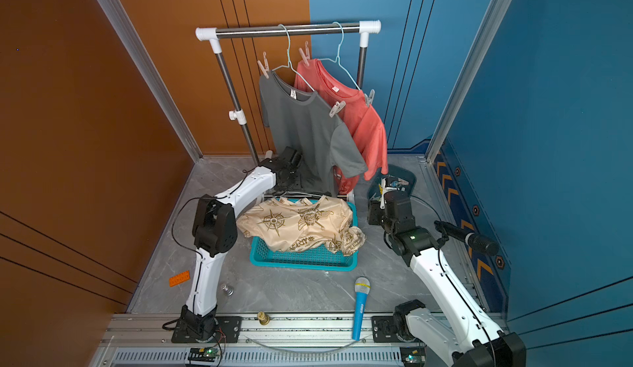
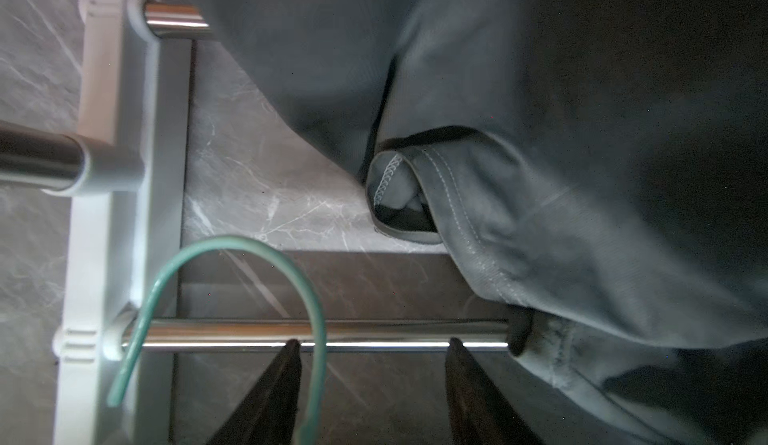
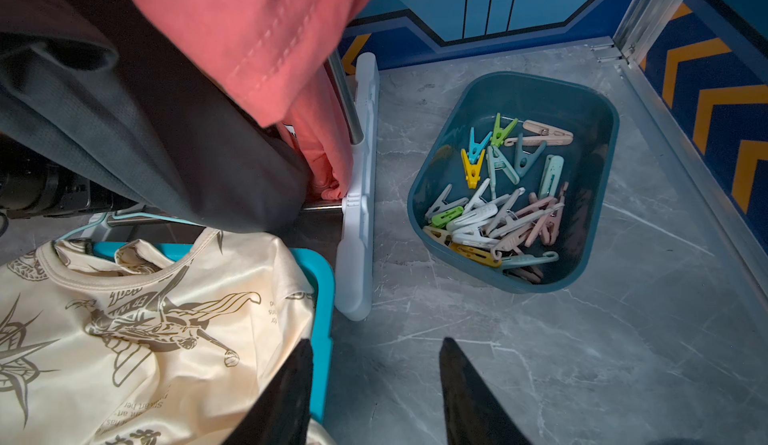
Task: Use clothespins to secure the t-shirt on both sides of the hanger
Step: Pick up the hanger from the basket.
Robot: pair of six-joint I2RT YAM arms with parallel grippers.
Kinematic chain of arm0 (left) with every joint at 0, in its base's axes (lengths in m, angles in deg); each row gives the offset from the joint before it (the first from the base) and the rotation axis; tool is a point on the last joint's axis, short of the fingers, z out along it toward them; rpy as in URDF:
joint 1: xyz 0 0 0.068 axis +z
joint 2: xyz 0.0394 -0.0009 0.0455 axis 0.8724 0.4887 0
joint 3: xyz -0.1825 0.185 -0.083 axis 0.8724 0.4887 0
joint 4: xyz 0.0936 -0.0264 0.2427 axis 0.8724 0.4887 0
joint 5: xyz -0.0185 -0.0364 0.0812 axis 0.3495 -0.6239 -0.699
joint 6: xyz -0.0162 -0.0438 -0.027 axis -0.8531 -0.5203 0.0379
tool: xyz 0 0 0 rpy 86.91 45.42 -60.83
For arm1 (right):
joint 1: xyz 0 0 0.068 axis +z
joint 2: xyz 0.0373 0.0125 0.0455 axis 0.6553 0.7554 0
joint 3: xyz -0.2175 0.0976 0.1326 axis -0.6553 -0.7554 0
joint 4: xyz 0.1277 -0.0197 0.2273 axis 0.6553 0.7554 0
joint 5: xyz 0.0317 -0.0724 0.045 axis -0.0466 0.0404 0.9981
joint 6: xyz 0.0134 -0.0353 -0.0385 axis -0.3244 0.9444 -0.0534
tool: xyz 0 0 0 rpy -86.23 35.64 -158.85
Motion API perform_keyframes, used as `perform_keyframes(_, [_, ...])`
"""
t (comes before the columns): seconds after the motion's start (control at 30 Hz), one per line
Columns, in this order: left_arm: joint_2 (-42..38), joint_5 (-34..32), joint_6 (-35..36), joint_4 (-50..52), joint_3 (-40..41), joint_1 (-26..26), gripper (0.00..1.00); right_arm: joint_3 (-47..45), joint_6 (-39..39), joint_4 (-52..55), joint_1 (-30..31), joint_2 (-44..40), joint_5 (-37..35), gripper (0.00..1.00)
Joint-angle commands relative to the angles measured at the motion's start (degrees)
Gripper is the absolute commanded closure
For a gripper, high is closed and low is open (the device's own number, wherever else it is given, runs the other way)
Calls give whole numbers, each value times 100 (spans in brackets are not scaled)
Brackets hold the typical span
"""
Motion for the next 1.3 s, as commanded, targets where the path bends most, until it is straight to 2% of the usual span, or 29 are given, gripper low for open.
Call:
perform_keyframes(0.0, [82, 79, 44, 45, -172, -22, 60, -104, -93, -101, -47, -17, 63, 50])
perform_keyframes(0.07, [58, 75, 43, 40, -141, -22, 69, -97, -96, -95, -63, -35, 67, 50])
perform_keyframes(0.5, [-664, -275, 114, 39, 341, -71, 88, -110, -138, -103, -91, -53, 133, 50])
perform_keyframes(0.83, [-1773, -818, 193, -44, 962, -196, 92, -95, -174, -77, -100, -91, 188, 50])
perform_keyframes(1.27, [-3506, -917, 304, -931, 2217, -296, 92, -90, -251, -16, -140, -201, 169, 50])
